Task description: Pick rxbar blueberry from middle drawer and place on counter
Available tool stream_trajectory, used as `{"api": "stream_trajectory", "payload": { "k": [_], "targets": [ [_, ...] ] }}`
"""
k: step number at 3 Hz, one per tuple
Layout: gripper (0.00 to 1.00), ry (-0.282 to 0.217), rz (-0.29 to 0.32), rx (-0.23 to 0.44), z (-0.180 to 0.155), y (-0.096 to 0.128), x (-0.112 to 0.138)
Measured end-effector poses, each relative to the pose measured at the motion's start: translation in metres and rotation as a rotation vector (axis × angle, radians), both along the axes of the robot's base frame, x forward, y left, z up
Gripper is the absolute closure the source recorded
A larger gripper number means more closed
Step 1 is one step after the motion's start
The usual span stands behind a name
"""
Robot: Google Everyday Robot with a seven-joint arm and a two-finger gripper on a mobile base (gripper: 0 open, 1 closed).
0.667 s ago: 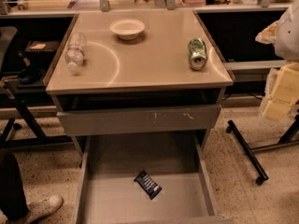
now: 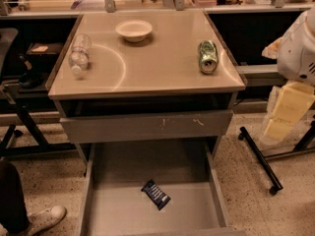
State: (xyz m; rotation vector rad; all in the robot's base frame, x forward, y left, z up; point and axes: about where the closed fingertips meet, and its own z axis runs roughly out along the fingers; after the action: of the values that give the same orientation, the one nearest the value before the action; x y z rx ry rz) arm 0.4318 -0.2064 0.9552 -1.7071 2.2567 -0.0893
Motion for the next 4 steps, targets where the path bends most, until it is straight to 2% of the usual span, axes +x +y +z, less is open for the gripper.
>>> {"api": "stream_trajectory", "payload": {
  "k": [1, 2, 4],
  "targets": [
    [0.0, 0.029, -0.013, 0.004, -0.041, 0.022, -0.007],
    [0.0, 0.117, -0.009, 0.017, -0.097, 0.048, -0.017],
    [0.0, 0.137, 0.014, 0.028, -0.113, 0.053, -0.028]
  ]
}}
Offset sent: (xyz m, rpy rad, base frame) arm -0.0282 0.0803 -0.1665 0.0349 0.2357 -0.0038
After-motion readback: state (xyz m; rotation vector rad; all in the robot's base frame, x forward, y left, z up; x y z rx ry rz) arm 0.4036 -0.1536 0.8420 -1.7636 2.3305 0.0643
